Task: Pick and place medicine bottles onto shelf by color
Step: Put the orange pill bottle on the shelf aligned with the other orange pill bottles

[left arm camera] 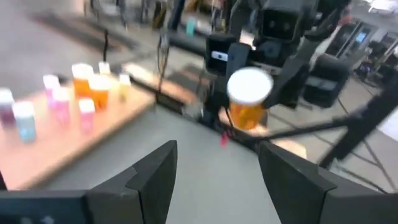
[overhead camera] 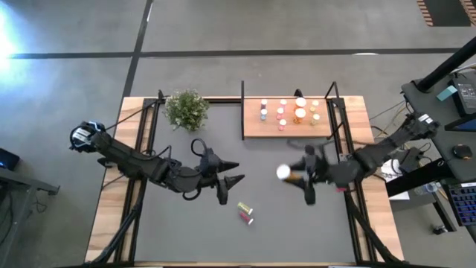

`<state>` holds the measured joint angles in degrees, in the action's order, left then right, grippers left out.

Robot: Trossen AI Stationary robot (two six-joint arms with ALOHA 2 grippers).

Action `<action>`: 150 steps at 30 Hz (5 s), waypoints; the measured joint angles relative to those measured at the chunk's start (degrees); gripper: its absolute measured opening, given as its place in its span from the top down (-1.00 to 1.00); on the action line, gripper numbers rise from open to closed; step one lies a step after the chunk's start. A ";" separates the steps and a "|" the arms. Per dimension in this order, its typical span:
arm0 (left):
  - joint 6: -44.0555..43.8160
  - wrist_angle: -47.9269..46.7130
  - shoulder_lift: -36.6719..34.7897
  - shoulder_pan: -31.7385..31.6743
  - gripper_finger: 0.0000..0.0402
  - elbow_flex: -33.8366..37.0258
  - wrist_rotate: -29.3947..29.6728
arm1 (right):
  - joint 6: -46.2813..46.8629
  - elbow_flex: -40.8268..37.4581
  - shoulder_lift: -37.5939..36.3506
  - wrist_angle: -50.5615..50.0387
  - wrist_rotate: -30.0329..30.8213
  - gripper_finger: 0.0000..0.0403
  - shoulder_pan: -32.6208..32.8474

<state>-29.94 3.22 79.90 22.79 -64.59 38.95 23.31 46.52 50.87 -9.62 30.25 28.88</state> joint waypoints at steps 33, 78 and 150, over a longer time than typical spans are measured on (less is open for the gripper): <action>26.75 20.23 -0.11 -11.45 -0.05 0.88 -4.73 | -27.10 24.09 16.65 20.09 2.43 0.17 -12.43; 28.88 18.81 0.03 -11.06 -0.05 -4.87 -14.64 | -24.10 24.00 19.40 25.69 -2.67 0.17 -13.92; 15.66 3.08 3.41 -13.42 0.21 -5.86 -35.61 | -3.21 78.71 38.99 -64.92 -20.38 -0.52 -18.16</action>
<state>-14.28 6.29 83.31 9.37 -70.46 3.34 20.09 125.23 89.86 -74.54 9.86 10.72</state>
